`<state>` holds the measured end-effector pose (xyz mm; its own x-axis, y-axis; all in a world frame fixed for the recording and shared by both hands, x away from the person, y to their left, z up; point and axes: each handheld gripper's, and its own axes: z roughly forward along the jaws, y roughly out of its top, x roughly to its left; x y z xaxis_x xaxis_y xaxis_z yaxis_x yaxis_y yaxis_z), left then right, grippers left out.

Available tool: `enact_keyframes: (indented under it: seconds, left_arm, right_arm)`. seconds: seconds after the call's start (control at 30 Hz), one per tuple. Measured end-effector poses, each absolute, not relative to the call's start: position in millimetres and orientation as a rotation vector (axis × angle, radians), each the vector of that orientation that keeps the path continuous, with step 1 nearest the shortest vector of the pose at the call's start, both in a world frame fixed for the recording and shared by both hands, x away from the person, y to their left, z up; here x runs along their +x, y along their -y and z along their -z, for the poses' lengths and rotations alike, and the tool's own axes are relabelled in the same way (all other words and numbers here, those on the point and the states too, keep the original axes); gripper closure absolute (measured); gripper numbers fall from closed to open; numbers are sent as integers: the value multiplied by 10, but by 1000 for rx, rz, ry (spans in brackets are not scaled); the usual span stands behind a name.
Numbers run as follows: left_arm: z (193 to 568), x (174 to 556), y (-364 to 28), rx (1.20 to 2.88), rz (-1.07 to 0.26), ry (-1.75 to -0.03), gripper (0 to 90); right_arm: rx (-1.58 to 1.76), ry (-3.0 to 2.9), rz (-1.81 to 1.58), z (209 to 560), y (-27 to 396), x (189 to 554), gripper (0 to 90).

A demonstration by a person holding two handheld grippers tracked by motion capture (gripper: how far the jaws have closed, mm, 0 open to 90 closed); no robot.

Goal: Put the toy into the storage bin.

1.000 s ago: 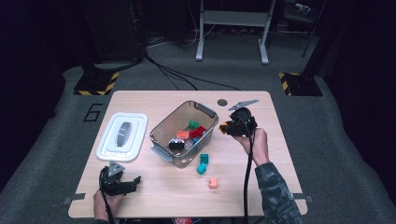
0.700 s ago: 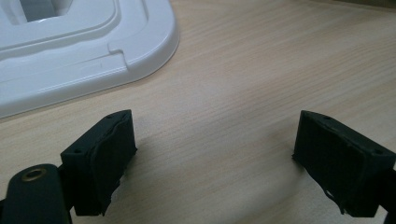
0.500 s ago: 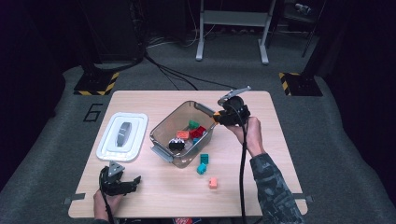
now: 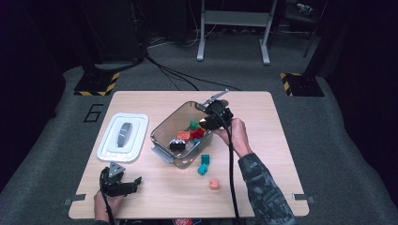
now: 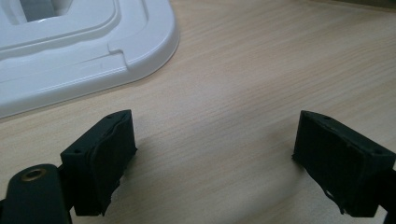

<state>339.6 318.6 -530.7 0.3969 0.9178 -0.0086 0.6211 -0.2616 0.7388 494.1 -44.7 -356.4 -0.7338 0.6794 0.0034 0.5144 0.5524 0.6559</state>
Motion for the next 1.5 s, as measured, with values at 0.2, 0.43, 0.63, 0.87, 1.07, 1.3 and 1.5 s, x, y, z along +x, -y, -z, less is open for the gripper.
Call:
enact_keyframes:
  seconds: [0.2, 0.43, 0.63, 0.87, 1.07, 1.3, 1.5]
  left_arm:
    - [5311, 3397, -3184, 1981, -573, -1312, 125]
    - [5312, 3397, -3183, 1981, -574, -1312, 125]
    - [5314, 3397, -3181, 1977, -578, -1313, 125]
    - [5311, 3397, -3184, 1981, -572, -1312, 125]
    - [5315, 3398, -3180, 1974, -579, -1314, 125]
    - [5313, 3397, -3183, 1980, -575, -1311, 125]
    - [5310, 3397, -3185, 1984, -572, -1311, 125]
  right_arm:
    - [1007, -2575, -892, 3681, 347, 4953, 677]
    - [1020, -2577, -802, 3741, 345, 5001, 677]
    - [1044, -2570, -797, 3738, 360, 4977, 562]
    - [1057, -2516, -880, 3671, 497, 4866, 304]
    - [1047, -2502, -943, 3676, 650, 4670, 191]
    - [1040, -2516, -1000, 3817, 789, 4465, 136]
    - [1059, -2566, -971, 4108, 869, 4297, 111]
